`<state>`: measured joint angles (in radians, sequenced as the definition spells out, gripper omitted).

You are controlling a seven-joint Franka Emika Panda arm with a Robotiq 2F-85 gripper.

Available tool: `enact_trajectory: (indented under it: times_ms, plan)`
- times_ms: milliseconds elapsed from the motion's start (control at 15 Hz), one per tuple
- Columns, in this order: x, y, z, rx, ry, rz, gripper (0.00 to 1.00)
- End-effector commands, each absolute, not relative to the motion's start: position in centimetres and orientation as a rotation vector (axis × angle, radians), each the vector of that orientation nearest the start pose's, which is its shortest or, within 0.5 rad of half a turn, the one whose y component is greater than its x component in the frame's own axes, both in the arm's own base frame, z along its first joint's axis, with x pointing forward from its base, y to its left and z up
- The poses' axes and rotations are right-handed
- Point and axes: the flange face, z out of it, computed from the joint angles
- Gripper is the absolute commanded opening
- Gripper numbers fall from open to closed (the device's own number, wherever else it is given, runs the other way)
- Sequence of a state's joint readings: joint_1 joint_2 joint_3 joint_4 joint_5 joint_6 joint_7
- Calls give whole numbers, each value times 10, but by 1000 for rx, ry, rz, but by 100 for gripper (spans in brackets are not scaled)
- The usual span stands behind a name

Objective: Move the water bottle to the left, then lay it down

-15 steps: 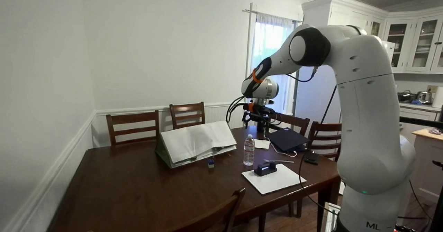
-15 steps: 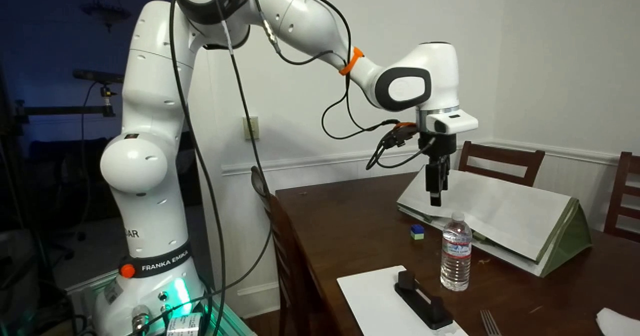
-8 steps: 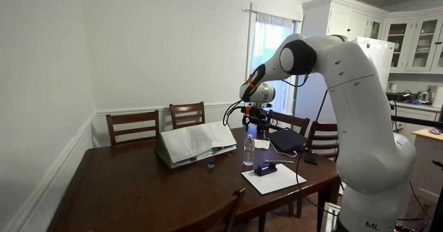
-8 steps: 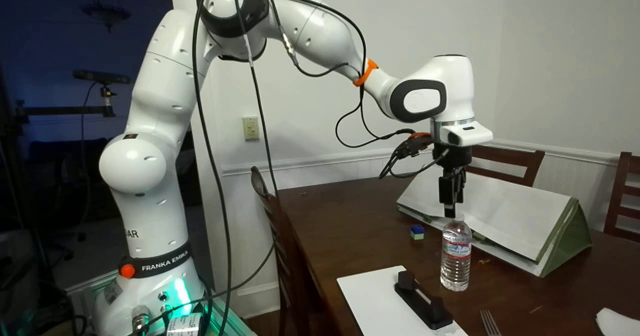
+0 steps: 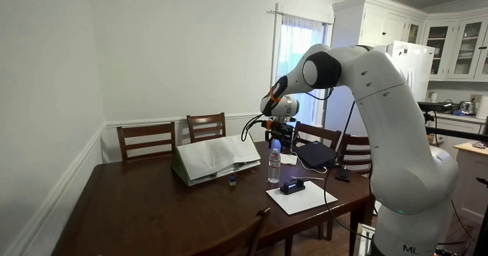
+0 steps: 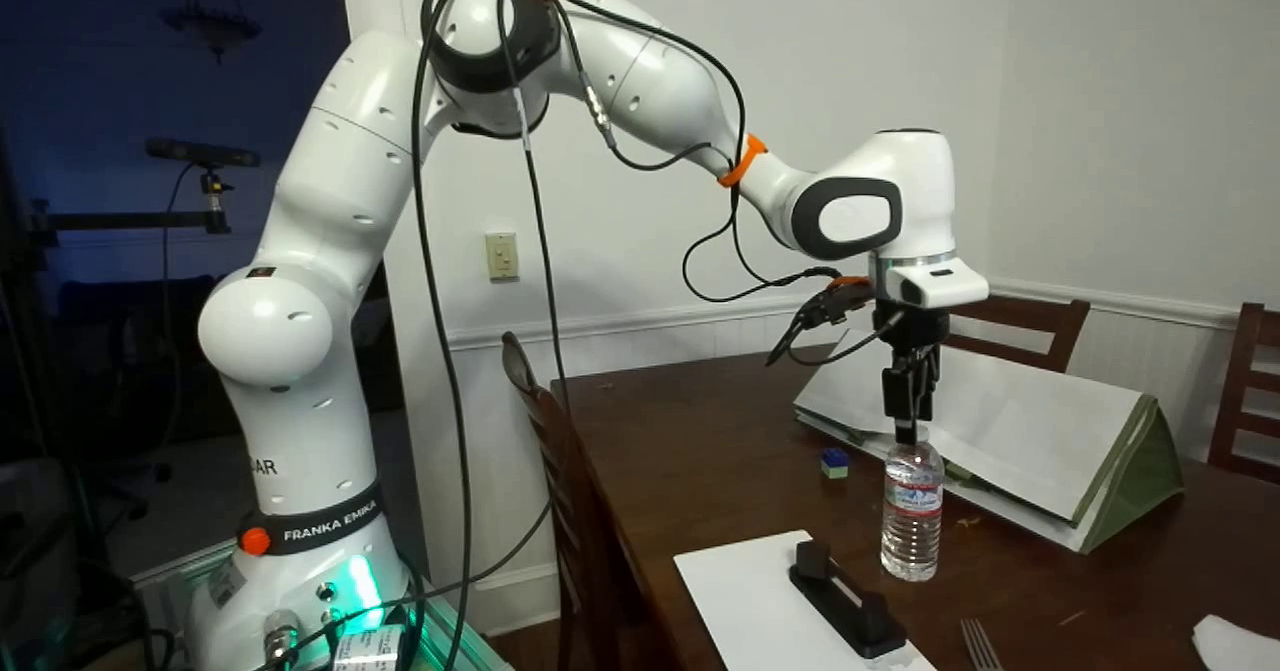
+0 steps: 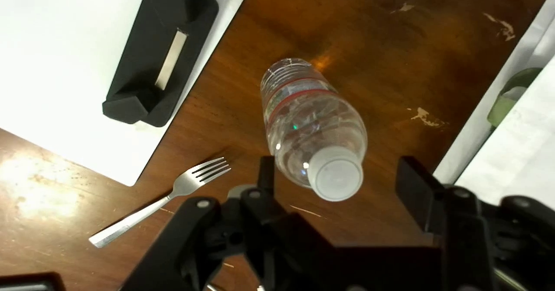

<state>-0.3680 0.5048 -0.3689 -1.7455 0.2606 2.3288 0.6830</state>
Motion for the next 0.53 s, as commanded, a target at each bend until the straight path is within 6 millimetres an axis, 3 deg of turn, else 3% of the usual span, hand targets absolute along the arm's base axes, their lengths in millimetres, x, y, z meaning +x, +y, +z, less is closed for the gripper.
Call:
enact_trajectory:
  times_ms: [0,267,400,467]
  plan:
    - [527,-434,309,-2197,2190,-211,59]
    - [528,-433,310,-2197,2195,-200,25]
    - [526,-433,311,-2202,2200,-193,12]
    - [525,-433,312,-2203,2209,-189,11]
